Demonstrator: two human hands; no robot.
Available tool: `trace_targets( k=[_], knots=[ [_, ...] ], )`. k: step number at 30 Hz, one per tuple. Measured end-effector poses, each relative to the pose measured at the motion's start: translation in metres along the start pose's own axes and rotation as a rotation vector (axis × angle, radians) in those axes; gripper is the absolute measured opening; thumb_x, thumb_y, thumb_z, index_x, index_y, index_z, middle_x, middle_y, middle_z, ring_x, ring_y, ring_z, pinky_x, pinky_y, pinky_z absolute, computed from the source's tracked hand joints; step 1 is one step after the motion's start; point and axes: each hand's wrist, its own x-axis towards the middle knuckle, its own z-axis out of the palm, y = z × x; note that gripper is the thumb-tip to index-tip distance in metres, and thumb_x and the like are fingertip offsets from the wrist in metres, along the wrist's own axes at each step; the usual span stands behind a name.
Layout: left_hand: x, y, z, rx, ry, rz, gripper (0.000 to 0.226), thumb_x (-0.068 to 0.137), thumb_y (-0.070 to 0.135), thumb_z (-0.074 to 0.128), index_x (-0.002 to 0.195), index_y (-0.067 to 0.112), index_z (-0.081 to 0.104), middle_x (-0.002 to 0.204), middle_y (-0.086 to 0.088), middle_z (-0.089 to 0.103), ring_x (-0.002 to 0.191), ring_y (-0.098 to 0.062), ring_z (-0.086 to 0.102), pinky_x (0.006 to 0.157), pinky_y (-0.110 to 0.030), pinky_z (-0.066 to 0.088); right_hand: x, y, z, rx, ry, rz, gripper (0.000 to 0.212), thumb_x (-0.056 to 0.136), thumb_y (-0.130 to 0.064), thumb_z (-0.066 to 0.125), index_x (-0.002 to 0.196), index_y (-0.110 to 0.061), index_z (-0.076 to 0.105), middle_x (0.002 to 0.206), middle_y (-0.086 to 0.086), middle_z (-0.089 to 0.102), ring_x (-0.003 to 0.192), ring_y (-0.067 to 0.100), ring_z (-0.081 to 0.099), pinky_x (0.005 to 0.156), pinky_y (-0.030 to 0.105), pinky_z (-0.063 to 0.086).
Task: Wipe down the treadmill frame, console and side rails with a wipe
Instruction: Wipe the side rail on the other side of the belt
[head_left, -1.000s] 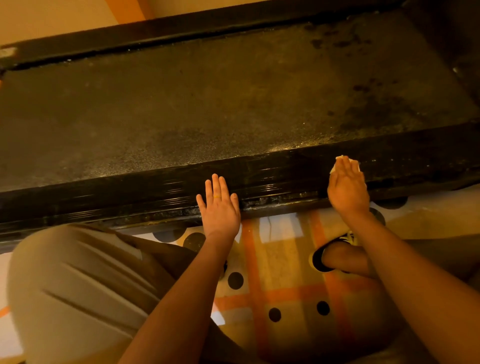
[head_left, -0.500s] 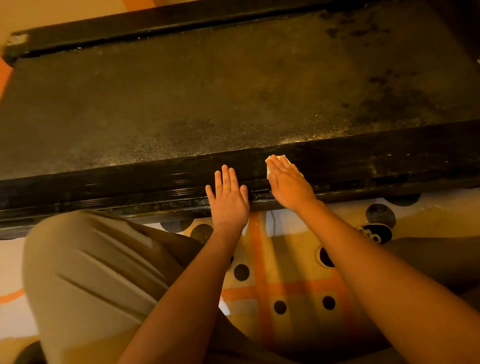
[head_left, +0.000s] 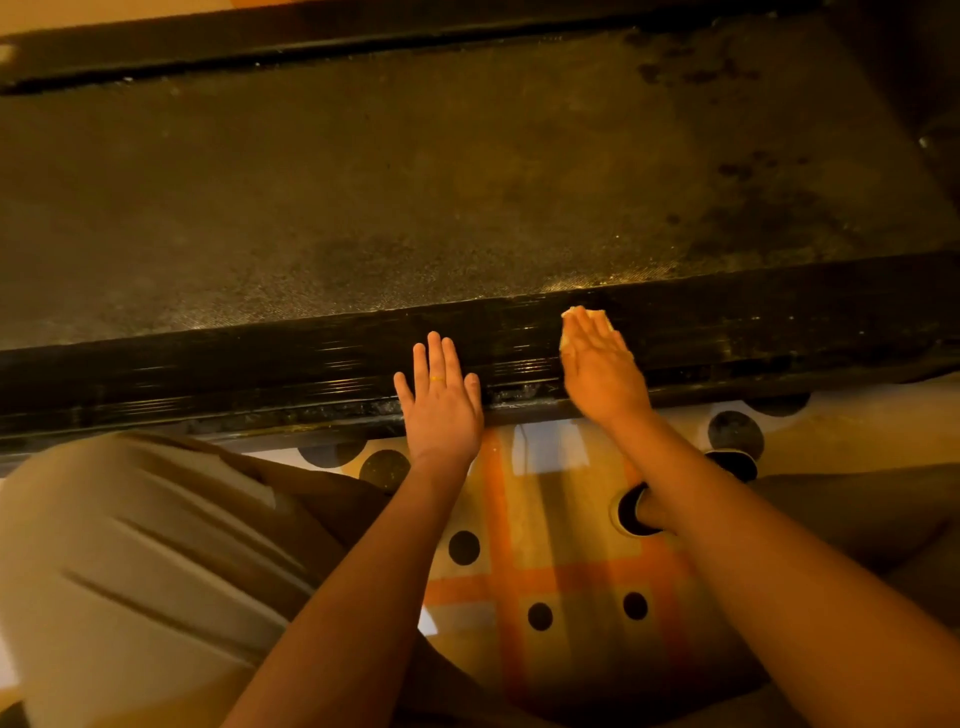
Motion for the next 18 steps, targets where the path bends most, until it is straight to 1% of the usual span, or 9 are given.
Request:
trace_targets(
  k=[2, 4, 6, 7, 9, 11, 14, 16, 18],
  knots=[
    [0.0, 0.0, 0.002, 0.002, 0.009, -0.002, 0.06, 0.107, 0.043, 0.009, 0.16, 0.017, -0.002, 0.168, -0.003, -0.009, 0.154, -0.021, -0.014, 0.122, -0.048, -0.008, 0.005, 0.033, -0.012, -0.013, 0.043, 0.111, 0.052, 0.108, -0.027, 0.024, 0.158, -0.016, 0.017, 0.166, 0.005, 0.015, 0.154, 0.023, 0.006, 0.124, 0.041, 0.01],
    [0.001, 0.0, 0.003, 0.008, 0.014, 0.0, 0.06, 0.107, 0.043, 0.009, 0.16, 0.017, -0.002, 0.168, -0.003, -0.008, 0.154, -0.021, -0.014, 0.121, -0.048, -0.008, 0.006, 0.06, -0.026, -0.032, 0.072, 0.2, 0.052, 0.107, -0.025, 0.027, 0.157, -0.011, 0.021, 0.164, 0.01, 0.021, 0.152, 0.027, 0.013, 0.122, 0.043, 0.016],
    [0.0, 0.0, 0.003, 0.002, 0.019, 0.004, 0.06, 0.107, 0.043, 0.009, 0.16, 0.016, -0.002, 0.168, -0.003, -0.008, 0.154, -0.022, -0.013, 0.121, -0.047, -0.009, 0.001, 0.069, -0.031, -0.056, 0.11, 0.223, 0.051, 0.106, -0.022, 0.029, 0.154, -0.007, 0.026, 0.159, 0.014, 0.028, 0.148, 0.03, 0.02, 0.118, 0.044, 0.023],
    [-0.001, 0.0, 0.004, -0.001, 0.026, 0.007, 0.06, 0.107, 0.043, 0.008, 0.16, 0.016, -0.002, 0.168, -0.004, -0.008, 0.154, -0.022, -0.013, 0.12, -0.047, -0.009, -0.003, 0.065, -0.03, -0.058, 0.115, 0.229, 0.05, 0.106, -0.021, 0.029, 0.154, -0.005, 0.026, 0.158, 0.016, 0.029, 0.148, 0.032, 0.021, 0.118, 0.044, 0.024],
    [-0.001, -0.001, 0.004, -0.006, 0.032, 0.011, 0.06, 0.107, 0.043, 0.008, 0.161, 0.016, -0.001, 0.168, -0.004, -0.007, 0.154, -0.022, -0.012, 0.121, -0.048, -0.008, -0.013, 0.044, -0.022, -0.028, 0.072, 0.228, 0.052, 0.108, -0.024, 0.026, 0.157, -0.007, 0.02, 0.163, 0.014, 0.021, 0.152, 0.033, 0.013, 0.122, 0.045, 0.016],
    [-0.001, -0.001, 0.005, -0.005, 0.029, 0.01, 0.06, 0.107, 0.043, 0.007, 0.161, 0.016, -0.001, 0.169, -0.004, -0.006, 0.154, -0.022, -0.012, 0.122, -0.049, -0.007, -0.022, 0.014, -0.008, -0.022, 0.002, 0.116, 0.053, 0.108, -0.026, 0.024, 0.158, -0.012, 0.014, 0.166, 0.009, 0.012, 0.153, 0.029, 0.003, 0.125, 0.043, 0.008],
    [-0.001, 0.001, 0.002, -0.01, 0.019, 0.007, 0.061, 0.107, 0.042, 0.009, 0.161, 0.016, -0.001, 0.169, -0.004, -0.007, 0.154, -0.022, -0.012, 0.123, -0.049, -0.006, -0.011, -0.036, 0.01, -0.033, -0.08, -0.088, 0.053, 0.109, -0.028, 0.024, 0.159, -0.013, 0.013, 0.166, 0.006, 0.01, 0.154, 0.027, 0.0, 0.124, 0.04, 0.005],
    [-0.001, 0.001, 0.0, -0.007, 0.005, 0.011, 0.061, 0.107, 0.042, 0.01, 0.161, 0.016, -0.001, 0.168, -0.004, -0.008, 0.154, -0.022, -0.012, 0.123, -0.049, -0.005, 0.007, -0.062, 0.015, -0.045, -0.106, -0.148, 0.053, 0.108, -0.027, 0.025, 0.158, -0.012, 0.017, 0.166, 0.007, 0.014, 0.154, 0.028, 0.003, 0.124, 0.041, 0.009],
    [-0.001, 0.0, -0.002, 0.0, -0.011, 0.011, 0.061, 0.107, 0.042, 0.009, 0.161, 0.016, -0.001, 0.168, -0.004, -0.009, 0.154, -0.022, -0.013, 0.123, -0.05, -0.004, 0.024, -0.076, 0.015, -0.053, -0.146, -0.169, 0.053, 0.108, -0.027, 0.024, 0.158, -0.012, 0.015, 0.167, 0.005, 0.01, 0.154, 0.025, 0.001, 0.124, 0.04, 0.008]
  ],
)
